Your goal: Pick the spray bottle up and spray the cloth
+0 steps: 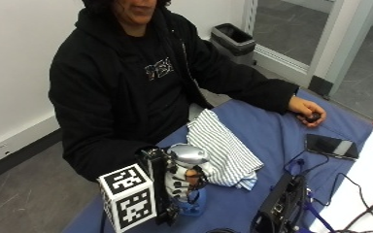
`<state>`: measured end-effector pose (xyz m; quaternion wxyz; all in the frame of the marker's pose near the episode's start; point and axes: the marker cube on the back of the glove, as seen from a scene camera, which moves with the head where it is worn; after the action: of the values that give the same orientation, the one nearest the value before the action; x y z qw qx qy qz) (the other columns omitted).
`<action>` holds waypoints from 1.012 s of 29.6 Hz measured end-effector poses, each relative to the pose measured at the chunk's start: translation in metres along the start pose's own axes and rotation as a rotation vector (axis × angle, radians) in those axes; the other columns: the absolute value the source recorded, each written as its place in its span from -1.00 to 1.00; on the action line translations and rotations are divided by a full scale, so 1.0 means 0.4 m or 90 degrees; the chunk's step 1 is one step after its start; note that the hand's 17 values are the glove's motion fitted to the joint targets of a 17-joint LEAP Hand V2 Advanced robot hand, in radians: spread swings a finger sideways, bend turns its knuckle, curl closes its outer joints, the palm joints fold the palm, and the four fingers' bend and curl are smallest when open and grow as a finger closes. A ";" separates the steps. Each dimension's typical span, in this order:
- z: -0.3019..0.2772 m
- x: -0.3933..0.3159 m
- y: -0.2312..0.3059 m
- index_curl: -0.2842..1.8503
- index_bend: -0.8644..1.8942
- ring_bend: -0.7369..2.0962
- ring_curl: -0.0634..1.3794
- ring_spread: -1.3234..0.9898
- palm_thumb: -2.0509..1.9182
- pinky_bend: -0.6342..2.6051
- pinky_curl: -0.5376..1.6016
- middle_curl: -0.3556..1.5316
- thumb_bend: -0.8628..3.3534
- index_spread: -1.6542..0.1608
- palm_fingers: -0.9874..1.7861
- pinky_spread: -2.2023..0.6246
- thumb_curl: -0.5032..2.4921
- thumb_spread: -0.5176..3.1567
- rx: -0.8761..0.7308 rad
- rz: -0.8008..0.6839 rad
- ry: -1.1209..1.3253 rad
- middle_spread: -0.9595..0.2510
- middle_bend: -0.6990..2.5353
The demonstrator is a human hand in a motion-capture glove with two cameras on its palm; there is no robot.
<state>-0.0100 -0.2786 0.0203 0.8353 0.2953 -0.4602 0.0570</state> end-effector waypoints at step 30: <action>-0.031 -0.134 0.101 -0.19 -0.08 0.05 -0.18 -0.05 0.55 -0.31 -0.06 -0.01 -0.60 0.57 0.70 0.36 -0.21 -0.66 -0.123 -0.074 0.086 0.25 -0.15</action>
<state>-0.0464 -0.2293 -0.0100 0.8910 0.2350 -0.3881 -0.0163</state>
